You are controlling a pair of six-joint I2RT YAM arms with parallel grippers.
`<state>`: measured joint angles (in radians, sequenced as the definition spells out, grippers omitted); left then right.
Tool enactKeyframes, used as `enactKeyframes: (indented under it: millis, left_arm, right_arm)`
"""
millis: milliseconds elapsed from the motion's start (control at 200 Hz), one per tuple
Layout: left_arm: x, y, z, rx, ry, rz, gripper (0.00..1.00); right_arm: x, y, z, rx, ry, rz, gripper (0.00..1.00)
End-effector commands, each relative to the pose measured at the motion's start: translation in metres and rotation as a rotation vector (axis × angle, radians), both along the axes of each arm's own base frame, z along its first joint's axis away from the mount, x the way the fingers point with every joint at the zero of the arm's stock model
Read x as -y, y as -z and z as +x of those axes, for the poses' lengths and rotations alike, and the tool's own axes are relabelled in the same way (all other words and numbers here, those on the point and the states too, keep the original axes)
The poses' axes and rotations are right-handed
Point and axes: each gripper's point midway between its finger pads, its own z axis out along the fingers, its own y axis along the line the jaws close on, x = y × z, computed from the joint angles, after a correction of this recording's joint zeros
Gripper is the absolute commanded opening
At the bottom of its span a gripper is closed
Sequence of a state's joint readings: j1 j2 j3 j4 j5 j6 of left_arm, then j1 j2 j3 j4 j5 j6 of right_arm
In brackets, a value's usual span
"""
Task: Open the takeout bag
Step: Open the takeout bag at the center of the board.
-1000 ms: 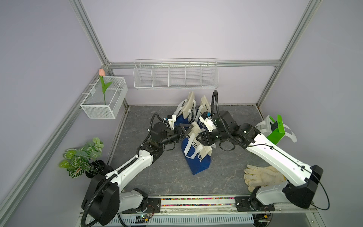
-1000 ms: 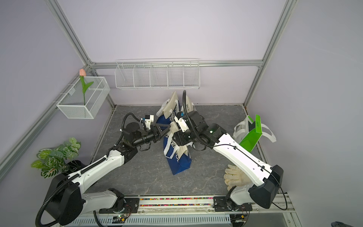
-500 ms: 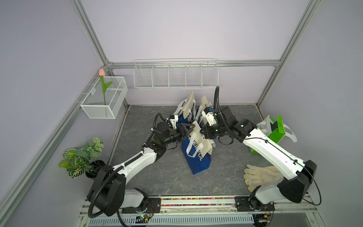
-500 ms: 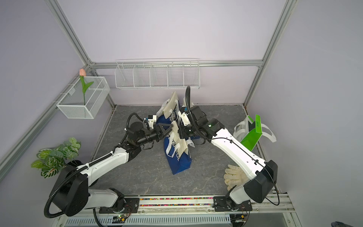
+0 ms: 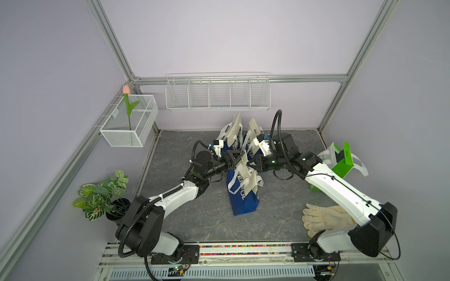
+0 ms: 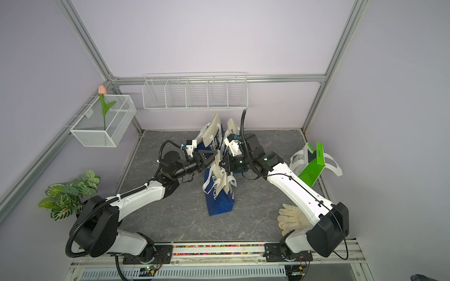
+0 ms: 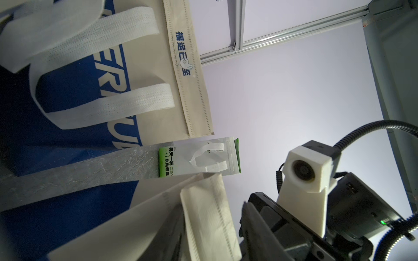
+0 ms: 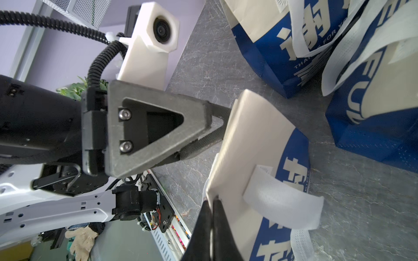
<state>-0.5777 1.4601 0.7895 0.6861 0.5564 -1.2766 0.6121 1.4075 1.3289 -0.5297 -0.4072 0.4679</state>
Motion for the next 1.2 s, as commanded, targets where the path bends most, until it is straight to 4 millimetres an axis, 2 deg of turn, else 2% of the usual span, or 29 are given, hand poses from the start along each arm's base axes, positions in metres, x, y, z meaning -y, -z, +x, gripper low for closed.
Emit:
enactKeyframes:
  millis: [0,130,300,385,455,490,575,620,755,860,960,1065,1195]
  left_arm:
    - [0.009,-0.02,-0.005,0.041,0.048,-0.08,0.28]
    - [0.012,-0.019,-0.001,0.031,0.049,-0.111,0.22]
    - [0.017,-0.021,0.004,0.031,0.05,-0.109,0.0]
    - [0.017,-0.021,0.008,0.028,0.033,-0.092,0.0]
    - [0.012,-0.022,0.007,0.024,0.0,-0.07,0.0]
    - [0.007,-0.022,0.007,0.016,-0.026,-0.045,0.0]
    - [-0.007,-0.027,0.001,-0.002,-0.094,0.02,0.0]
    - [-0.015,-0.036,-0.005,-0.001,-0.123,0.036,0.0]
    - [-0.036,-0.053,-0.026,-0.016,-0.185,0.053,0.0]
    - [-0.046,-0.05,-0.039,-0.04,-0.223,0.092,0.0]
    - [-0.053,-0.041,-0.045,-0.054,-0.252,0.131,0.0]
    - [-0.058,-0.034,-0.046,-0.085,-0.272,0.133,0.0]
    - [-0.067,-0.038,-0.048,-0.107,-0.307,0.125,0.0]
  right_arm:
    - [-0.006,-0.016,-0.008,0.011,-0.038,0.075,0.07]
    - [0.005,-0.005,-0.004,-0.001,0.015,0.011,0.07]
    - [0.015,0.003,-0.005,-0.012,0.048,-0.042,0.12]
    - [0.022,0.003,-0.007,0.007,0.065,-0.089,0.22]
    - [0.028,0.003,-0.007,0.031,0.083,-0.141,0.36]
    - [0.031,0.004,-0.008,0.045,0.09,-0.177,0.45]
    - [0.039,0.006,-0.008,0.095,0.104,-0.287,0.6]
    - [0.041,0.006,-0.009,0.119,0.105,-0.337,0.61]
    - [0.039,0.013,-0.009,0.169,0.09,-0.446,0.6]
    - [0.036,0.012,-0.009,0.234,0.076,-0.526,0.61]
    - [0.024,-0.003,-0.015,0.369,0.066,-0.542,0.7]
    - [0.009,-0.019,-0.022,0.513,0.065,-0.532,0.86]
    - [-0.001,-0.031,-0.025,0.638,0.093,-0.56,0.92]
